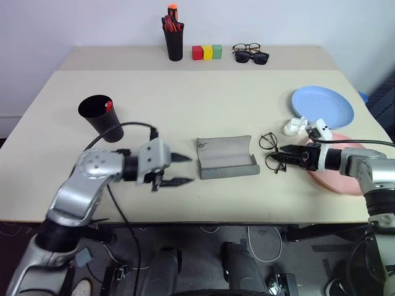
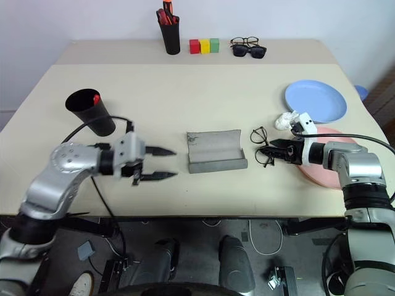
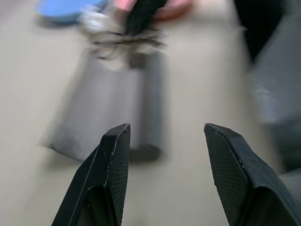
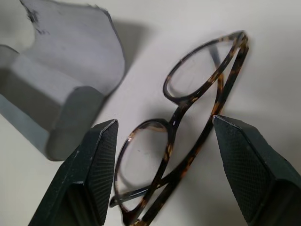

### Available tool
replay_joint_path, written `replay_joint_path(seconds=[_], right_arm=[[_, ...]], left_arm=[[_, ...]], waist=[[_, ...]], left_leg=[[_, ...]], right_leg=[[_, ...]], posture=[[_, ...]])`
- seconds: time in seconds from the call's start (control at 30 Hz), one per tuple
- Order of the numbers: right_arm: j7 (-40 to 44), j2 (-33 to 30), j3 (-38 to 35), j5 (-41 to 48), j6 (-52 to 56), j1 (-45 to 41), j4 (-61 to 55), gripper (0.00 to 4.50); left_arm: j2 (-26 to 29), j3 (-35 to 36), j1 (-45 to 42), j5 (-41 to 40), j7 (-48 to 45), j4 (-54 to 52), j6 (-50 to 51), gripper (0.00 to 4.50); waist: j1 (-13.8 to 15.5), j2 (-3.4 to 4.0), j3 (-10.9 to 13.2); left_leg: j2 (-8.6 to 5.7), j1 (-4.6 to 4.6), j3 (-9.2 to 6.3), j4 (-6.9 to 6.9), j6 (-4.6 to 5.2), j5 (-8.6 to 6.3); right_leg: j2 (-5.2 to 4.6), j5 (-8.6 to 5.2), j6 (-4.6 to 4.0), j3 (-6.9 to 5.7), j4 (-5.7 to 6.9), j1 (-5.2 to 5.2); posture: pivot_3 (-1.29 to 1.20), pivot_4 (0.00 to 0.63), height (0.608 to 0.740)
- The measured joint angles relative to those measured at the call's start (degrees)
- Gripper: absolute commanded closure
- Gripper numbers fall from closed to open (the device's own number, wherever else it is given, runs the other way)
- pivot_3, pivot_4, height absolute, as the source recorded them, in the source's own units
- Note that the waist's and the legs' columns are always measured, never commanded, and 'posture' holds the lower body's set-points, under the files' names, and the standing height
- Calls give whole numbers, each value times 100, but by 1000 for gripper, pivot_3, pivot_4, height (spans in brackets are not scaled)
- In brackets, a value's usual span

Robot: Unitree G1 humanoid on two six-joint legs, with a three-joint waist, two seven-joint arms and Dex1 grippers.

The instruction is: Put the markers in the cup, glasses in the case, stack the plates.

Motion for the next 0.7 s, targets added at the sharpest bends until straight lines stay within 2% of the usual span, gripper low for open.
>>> replay_joint_path(seconds=[0.07, 0.17, 0.7], right_arm=[[162, 18, 102, -102, -88, -111, 223, 1225], [335, 69, 180, -247, -215, -293, 552, 1225], [823, 295, 214, -650, -385, -783, 1109, 1225]], left_arm=[[235, 214, 29, -471, -226, -145, 242, 1989], [386, 429, 108, -769, -278, -206, 306, 1989], [565, 620, 675, -1016, -43, -404, 169, 1989]], waist=[[-10, 0, 0], [-54, 2, 0], [-190, 3, 0]], left_leg=[[0, 2, 1, 6, 0, 0], [0, 11, 2, 7, 0, 0], [1, 13, 0, 0, 0, 0]], right_leg=[[0, 1, -1, 0, 0, 5], [0, 3, -3, 1, 1, 12], [3, 4, -2, 1, 4, 9]], posture=[[0, 150, 740], [0, 150, 740], [0, 150, 740]])
